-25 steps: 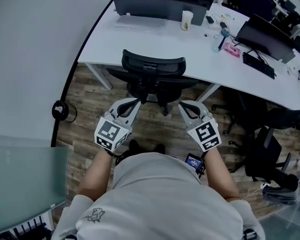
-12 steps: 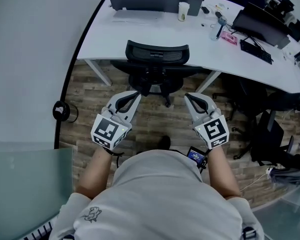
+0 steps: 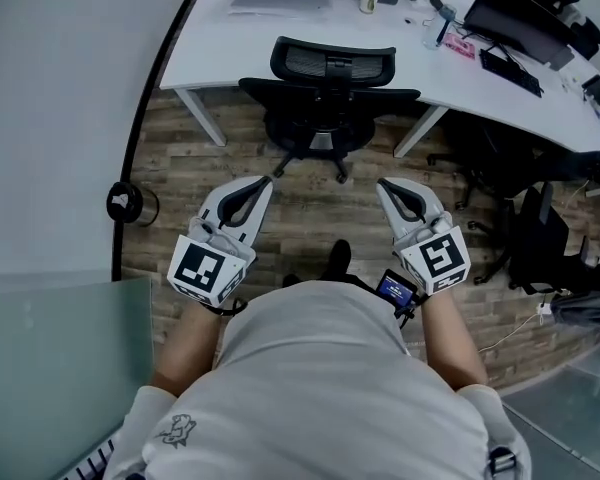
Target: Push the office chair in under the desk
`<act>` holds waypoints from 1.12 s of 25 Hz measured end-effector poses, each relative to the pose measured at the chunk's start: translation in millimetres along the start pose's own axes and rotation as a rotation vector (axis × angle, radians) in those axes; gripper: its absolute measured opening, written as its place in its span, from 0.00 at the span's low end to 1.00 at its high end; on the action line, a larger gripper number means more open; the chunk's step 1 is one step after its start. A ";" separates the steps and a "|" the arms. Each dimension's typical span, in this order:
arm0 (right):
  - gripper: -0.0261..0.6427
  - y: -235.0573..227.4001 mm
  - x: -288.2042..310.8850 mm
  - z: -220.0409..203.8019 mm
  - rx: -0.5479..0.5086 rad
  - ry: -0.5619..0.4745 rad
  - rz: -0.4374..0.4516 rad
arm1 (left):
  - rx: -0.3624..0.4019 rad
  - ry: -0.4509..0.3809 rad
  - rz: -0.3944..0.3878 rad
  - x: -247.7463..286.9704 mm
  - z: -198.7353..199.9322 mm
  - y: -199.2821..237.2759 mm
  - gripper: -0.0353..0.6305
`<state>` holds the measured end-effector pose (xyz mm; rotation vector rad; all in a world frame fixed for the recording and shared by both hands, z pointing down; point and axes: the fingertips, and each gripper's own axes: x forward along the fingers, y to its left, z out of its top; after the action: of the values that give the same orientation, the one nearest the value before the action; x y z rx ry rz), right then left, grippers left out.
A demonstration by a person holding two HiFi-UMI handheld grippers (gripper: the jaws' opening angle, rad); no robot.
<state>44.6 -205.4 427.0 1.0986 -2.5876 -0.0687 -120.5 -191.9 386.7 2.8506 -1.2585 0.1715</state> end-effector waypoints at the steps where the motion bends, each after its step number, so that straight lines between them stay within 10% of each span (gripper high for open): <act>1: 0.04 11.7 -4.5 -0.9 0.003 0.000 -0.005 | -0.009 -0.008 0.000 -11.6 -2.0 -1.1 0.05; 28: 0.04 105.9 -48.0 -4.7 0.018 -0.006 -0.027 | -0.052 -0.039 -0.044 -89.6 -24.8 -30.2 0.05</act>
<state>4.0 -96.7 436.1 1.1417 -2.5833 -0.0553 -160.4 -104.0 402.4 2.8473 -1.1875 0.0815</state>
